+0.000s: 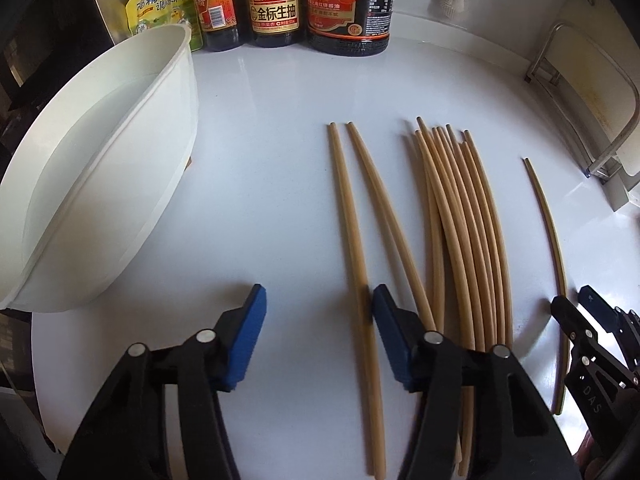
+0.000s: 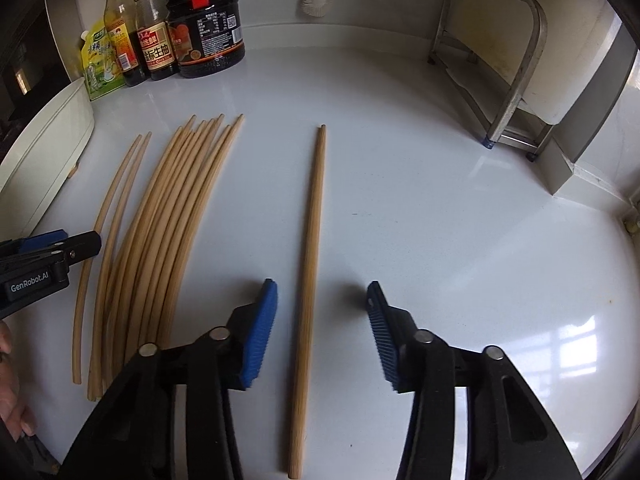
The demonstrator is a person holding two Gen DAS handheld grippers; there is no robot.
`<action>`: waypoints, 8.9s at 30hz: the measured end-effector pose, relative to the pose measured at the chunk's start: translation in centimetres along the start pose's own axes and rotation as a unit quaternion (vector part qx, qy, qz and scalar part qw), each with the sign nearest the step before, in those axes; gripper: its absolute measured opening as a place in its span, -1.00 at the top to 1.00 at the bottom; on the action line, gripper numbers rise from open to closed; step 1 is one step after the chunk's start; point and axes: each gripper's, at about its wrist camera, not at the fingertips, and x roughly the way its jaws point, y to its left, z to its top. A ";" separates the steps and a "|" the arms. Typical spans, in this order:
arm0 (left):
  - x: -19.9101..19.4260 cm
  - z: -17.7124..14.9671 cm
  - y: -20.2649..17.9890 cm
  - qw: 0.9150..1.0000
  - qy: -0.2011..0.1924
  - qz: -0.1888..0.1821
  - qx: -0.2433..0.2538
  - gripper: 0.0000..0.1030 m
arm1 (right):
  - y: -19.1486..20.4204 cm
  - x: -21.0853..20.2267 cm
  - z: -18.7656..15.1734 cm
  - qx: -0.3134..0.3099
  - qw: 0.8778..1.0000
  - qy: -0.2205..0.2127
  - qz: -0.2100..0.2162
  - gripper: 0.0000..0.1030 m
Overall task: Organize utensils
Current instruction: 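Close the left tool on one wooden chopstick while the right tool grasps another, then lift both held chopsticks and carry them over the white basin, then open the left tool over the basin while the right tool opens too, then move both open tools back to the chopstick pile, then close the left tool on a chopstick while the right tool grasps another, then lift both held chopsticks and carry them over the white basin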
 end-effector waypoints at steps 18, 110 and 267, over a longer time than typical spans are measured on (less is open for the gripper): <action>-2.4 1.2 0.4 0.998 0.010 -0.056 0.042 0.85 | 1.0 -2.3 1.1 0.021 0.999 0.010 0.025 0.88; -11.5 4.9 20.6 0.996 -0.085 -0.037 -0.008 -0.40 | 21.3 -9.2 8.6 -0.014 0.990 -0.020 0.137 0.13; -14.1 9.4 9.2 0.988 -0.100 -0.087 0.082 0.86 | 12.1 -10.0 9.1 0.047 0.988 -0.077 0.125 0.88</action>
